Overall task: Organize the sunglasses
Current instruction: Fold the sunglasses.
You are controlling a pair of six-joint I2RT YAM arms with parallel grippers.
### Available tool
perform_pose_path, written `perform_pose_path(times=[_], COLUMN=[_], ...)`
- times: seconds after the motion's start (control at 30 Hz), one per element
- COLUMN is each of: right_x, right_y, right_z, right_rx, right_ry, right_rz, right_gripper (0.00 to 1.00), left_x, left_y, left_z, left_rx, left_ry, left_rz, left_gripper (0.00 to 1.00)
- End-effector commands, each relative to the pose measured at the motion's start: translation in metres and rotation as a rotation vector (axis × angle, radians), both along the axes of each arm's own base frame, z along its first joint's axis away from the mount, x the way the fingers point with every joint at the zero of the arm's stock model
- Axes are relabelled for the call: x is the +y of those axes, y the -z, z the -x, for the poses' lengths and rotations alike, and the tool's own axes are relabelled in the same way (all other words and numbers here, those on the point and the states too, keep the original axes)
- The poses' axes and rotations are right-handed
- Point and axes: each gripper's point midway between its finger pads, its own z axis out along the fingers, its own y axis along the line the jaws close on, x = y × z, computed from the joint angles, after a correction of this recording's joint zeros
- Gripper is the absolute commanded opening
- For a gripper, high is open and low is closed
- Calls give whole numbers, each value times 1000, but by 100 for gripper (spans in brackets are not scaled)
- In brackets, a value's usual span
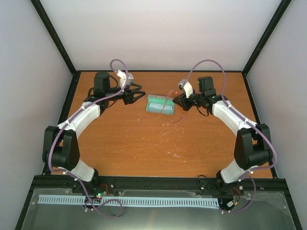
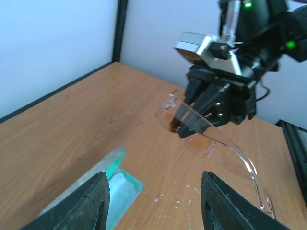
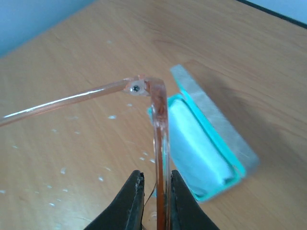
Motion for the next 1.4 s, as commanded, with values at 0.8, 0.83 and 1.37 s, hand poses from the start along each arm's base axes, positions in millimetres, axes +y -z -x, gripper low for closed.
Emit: perform_pose_path(times=[0.8, 0.83, 1.37], right_x=[74, 69, 39], right_y=[-53, -46, -51], right_z=[41, 35, -36], right_rx=[60, 74, 212], right_ry=[-280, -242, -17], right_rz=[-298, -267, -332], right_gripper=[3, 3, 3], left_x=[-96, -93, -41], left_y=[63, 60, 99], left_z=[46, 43, 50], left_rx=[117, 88, 58], left_ry=[292, 268, 110], left_rz=[-20, -31, -128], left_gripper=[53, 54, 35])
